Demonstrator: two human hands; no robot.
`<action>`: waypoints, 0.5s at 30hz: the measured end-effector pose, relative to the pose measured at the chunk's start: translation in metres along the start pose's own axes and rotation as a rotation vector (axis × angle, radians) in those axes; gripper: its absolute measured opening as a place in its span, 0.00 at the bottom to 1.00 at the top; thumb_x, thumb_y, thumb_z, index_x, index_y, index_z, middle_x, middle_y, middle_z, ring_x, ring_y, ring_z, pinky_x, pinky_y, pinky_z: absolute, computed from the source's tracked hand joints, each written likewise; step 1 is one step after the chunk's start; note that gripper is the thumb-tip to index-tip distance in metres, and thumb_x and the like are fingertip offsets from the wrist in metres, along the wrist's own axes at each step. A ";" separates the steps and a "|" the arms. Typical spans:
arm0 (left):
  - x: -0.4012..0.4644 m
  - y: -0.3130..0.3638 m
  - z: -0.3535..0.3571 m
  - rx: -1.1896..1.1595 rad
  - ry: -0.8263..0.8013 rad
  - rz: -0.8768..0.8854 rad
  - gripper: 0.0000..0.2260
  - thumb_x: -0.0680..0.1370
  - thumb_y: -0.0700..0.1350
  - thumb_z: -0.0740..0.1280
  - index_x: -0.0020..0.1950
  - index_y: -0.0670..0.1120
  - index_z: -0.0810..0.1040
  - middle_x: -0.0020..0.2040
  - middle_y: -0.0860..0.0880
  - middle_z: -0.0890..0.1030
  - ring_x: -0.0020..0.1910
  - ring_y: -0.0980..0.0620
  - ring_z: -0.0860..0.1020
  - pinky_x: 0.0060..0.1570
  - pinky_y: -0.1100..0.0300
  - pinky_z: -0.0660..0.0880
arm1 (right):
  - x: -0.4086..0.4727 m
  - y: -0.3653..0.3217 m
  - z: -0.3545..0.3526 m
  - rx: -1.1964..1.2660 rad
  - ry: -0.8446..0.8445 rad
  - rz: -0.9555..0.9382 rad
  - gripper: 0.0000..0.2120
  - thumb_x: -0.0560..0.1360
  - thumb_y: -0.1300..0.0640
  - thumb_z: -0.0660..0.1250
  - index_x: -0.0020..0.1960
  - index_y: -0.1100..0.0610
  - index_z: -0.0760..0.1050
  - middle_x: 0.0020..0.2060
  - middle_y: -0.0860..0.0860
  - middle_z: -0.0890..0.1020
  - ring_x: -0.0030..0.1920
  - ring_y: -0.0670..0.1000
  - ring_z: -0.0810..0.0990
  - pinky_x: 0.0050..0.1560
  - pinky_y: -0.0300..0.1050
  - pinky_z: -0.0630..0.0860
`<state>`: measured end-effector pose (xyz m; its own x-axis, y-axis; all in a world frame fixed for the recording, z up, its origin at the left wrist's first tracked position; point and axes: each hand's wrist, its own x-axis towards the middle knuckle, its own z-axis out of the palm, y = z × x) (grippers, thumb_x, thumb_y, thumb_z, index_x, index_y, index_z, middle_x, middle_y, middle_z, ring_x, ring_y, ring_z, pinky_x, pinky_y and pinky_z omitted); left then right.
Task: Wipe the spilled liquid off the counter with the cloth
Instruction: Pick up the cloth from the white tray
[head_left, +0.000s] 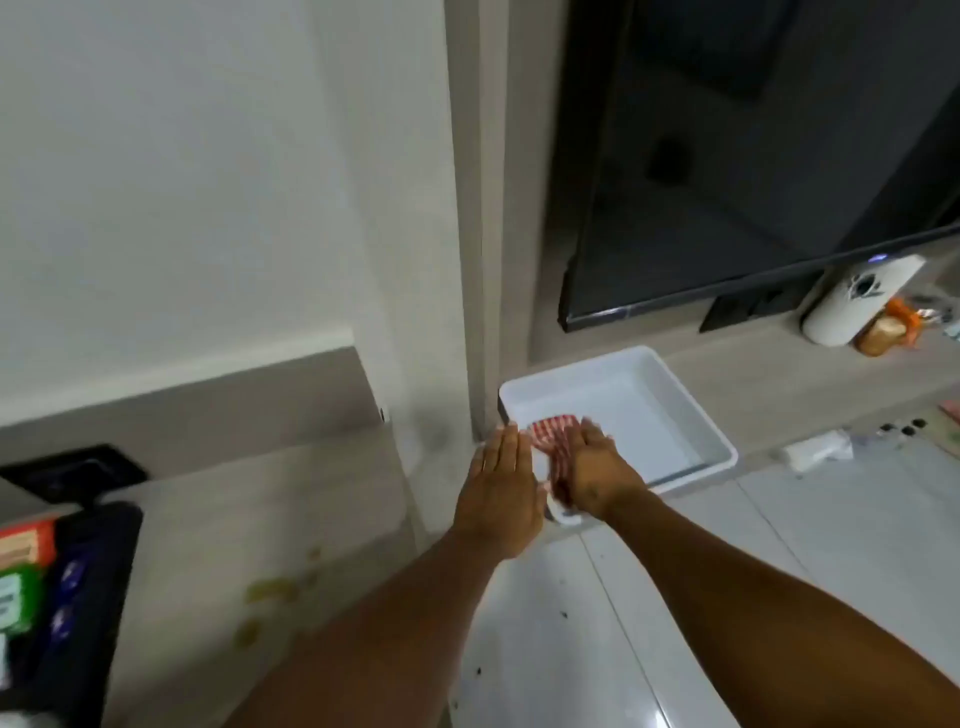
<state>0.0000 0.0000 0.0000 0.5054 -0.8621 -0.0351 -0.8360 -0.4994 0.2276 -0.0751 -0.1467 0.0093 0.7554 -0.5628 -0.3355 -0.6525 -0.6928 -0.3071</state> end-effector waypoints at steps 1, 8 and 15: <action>0.007 0.002 0.007 0.006 -0.004 -0.015 0.32 0.85 0.56 0.55 0.83 0.40 0.49 0.84 0.39 0.53 0.83 0.40 0.51 0.80 0.47 0.45 | 0.009 -0.001 0.004 0.038 -0.019 0.016 0.35 0.81 0.50 0.61 0.81 0.54 0.45 0.82 0.56 0.47 0.81 0.60 0.47 0.79 0.54 0.47; 0.035 0.002 0.033 0.055 -0.104 -0.050 0.31 0.86 0.57 0.46 0.83 0.43 0.41 0.85 0.41 0.45 0.83 0.41 0.44 0.80 0.46 0.40 | 0.041 0.005 0.030 0.233 0.058 -0.055 0.33 0.80 0.59 0.64 0.80 0.53 0.54 0.80 0.60 0.54 0.79 0.63 0.52 0.77 0.63 0.57; 0.039 0.000 0.029 0.082 -0.155 -0.051 0.32 0.85 0.59 0.46 0.83 0.44 0.38 0.84 0.43 0.41 0.83 0.41 0.39 0.80 0.45 0.39 | 0.050 -0.007 0.025 0.006 0.019 -0.005 0.33 0.80 0.50 0.68 0.79 0.45 0.54 0.81 0.55 0.55 0.80 0.61 0.54 0.77 0.62 0.59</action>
<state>0.0136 -0.0358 -0.0297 0.5143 -0.8351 -0.1953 -0.8277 -0.5429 0.1418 -0.0345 -0.1585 -0.0279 0.7596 -0.5681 -0.3168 -0.6491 -0.6929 -0.3138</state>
